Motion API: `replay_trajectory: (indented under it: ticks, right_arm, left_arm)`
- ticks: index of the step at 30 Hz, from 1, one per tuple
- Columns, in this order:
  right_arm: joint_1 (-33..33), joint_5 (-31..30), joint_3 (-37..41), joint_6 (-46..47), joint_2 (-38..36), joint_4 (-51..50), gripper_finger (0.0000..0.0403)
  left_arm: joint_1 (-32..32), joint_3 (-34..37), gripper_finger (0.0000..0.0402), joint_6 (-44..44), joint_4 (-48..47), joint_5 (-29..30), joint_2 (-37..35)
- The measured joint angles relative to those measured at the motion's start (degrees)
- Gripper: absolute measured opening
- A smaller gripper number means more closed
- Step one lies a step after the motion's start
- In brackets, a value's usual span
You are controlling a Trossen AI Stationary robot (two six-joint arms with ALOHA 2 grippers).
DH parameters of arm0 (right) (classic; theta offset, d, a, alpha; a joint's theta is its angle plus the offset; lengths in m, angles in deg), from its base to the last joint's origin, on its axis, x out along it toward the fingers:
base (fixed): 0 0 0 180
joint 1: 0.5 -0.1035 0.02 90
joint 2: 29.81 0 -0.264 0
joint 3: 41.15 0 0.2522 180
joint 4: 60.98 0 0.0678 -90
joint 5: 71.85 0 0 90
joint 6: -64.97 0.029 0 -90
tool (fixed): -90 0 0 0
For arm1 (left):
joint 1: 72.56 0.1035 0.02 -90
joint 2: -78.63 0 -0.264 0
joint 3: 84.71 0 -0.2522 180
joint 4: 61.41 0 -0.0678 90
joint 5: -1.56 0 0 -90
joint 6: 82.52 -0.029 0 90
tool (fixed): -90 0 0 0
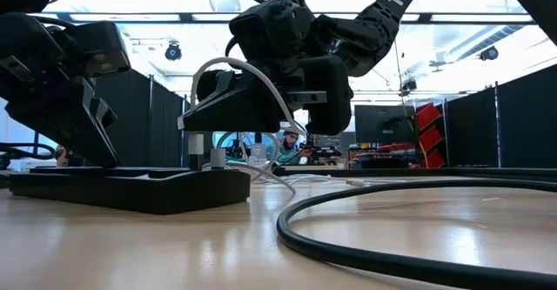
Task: Plug in charger cables
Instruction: Insert the white charger cable into the black outlet extension
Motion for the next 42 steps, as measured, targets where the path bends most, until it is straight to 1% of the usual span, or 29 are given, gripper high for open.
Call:
replay_trajectory:
  ticks: [8,18,26,30,38,42]
  right_arm:
    - [-1.03,-0.24,-0.67,-0.64,0.11,-0.2,0.0]
    - [-0.73,-1.66,-0.72,-0.73,0.17,-0.28,0.0]
    - [0.11,-1.47,-0.72,-1.64,0.07,-3.85,0.0]
    - [0.14,-1.53,-0.72,-1.7,0.32,-3.95,0.0]
    - [0.14,-0.11,-2.54,0.36,5.02,-3.05,0.0]
    - [0.14,-0.04,-2.58,0.98,5.86,-2.97,0.0]
  left_arm:
    - [0.0,0.0,0.0026,-0.51,0.0,0.04,0.0]
    - [0.0,0.0,0.0026,-0.62,0.0,0.04,0.0]
    - [0.07,0.0,0.0026,-0.63,0.02,0.27,0.0]
    - [0.07,0.0,0.0026,-0.63,0.02,0.53,0.0]
    - [-0.02,0.0,0.0026,-0.66,0.01,0.91,0.0]
    - [-0.42,0.0,0.0026,-0.66,0.04,1.03,0.0]
